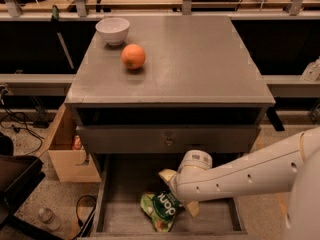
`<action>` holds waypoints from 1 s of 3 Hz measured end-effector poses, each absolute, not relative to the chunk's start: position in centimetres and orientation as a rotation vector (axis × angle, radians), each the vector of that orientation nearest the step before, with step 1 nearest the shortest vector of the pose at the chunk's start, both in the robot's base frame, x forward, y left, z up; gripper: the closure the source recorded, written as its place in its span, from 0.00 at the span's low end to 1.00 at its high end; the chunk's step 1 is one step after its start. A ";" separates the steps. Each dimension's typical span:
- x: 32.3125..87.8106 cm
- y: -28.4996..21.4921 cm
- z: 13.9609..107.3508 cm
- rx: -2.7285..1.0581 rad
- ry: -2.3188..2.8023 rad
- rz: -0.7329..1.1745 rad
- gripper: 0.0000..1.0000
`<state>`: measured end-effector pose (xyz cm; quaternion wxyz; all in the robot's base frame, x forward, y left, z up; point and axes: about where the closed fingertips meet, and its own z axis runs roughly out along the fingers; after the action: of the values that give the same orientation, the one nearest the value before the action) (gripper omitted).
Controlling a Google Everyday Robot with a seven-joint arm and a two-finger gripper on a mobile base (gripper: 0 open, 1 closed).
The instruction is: Pick green rice chip bag from middle drawer and place on counter
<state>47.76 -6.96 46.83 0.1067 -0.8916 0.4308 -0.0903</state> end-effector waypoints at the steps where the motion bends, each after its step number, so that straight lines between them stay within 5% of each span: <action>1: 47.9 -4.8 43.1 -2.650 1.131 -0.206 0.00; 2: 47.8 -3.4 39.9 -2.662 1.047 -0.156 0.00; 3: 47.6 -2.4 36.9 -2.687 1.009 -0.117 0.16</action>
Offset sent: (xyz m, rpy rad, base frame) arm 0.0001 0.0527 -0.1124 0.1029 0.0449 0.2331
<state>47.59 -2.44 36.94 0.1341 -0.9269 0.3481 -0.0403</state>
